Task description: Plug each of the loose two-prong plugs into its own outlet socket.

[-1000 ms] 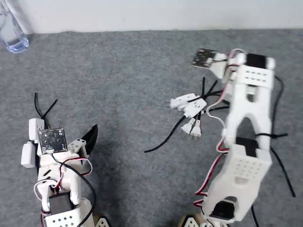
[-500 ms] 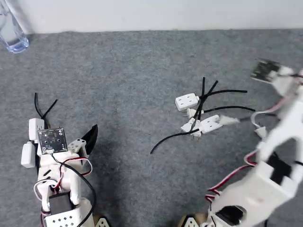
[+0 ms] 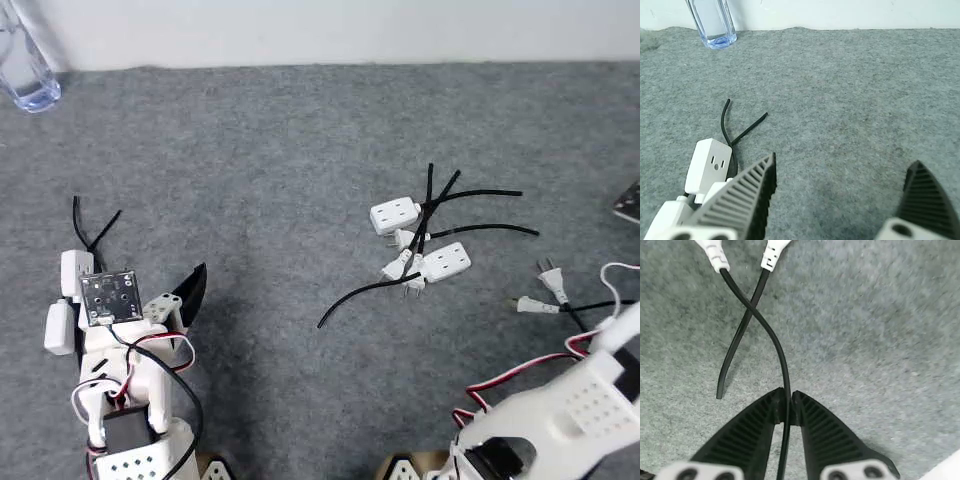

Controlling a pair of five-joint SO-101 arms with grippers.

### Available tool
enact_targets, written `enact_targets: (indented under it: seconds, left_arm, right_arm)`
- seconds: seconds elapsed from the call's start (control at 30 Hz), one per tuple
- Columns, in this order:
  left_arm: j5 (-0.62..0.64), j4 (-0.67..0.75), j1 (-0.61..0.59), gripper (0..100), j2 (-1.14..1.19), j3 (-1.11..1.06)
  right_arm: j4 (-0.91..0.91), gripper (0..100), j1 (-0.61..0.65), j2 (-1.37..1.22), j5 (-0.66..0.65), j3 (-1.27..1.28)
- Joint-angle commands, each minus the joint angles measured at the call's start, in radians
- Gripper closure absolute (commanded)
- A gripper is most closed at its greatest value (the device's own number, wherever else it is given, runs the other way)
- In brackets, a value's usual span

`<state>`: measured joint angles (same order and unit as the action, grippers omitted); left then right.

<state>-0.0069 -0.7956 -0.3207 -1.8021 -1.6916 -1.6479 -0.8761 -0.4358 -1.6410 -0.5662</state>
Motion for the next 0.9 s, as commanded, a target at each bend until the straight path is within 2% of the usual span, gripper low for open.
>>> enact_targets:
  seconds: [0.0, 0.13, 0.23, 0.4, 0.5, 0.7, 0.87]
  left_arm:
    - [-0.009, -0.005, 0.006, 62, -0.011, 0.007]
    - [-0.009, -0.005, 0.005, 62, -0.011, 0.007]
    - [-0.009, -0.003, 0.006, 62, -0.011, 0.007]
    - [-0.008, -0.002, 0.009, 62, -0.011, 0.007]
    - [-0.006, 0.000, 0.011, 62, -0.012, 0.007]
    - [-0.005, -0.002, 0.011, 62, -0.012, 0.007]
    - [-0.003, -0.002, 0.011, 62, -0.012, 0.007]
  right_arm:
    - [0.007, 83.5, -0.008, 0.008, -0.003, -0.058]
    - [0.007, 62.0, -0.022, 0.013, -0.009, -0.058]
    - [0.007, 55.6, -0.025, 0.015, -0.009, -0.063]
    - [-0.018, 58.9, -0.005, 0.018, -0.005, -0.063]
    - [-0.163, 63.1, 0.068, 0.024, 0.000, -0.054]
    - [-0.150, 75.7, 0.254, 0.214, 0.338, 0.149]
    - [-0.147, 82.4, 0.420, 0.435, 0.474, 0.397]
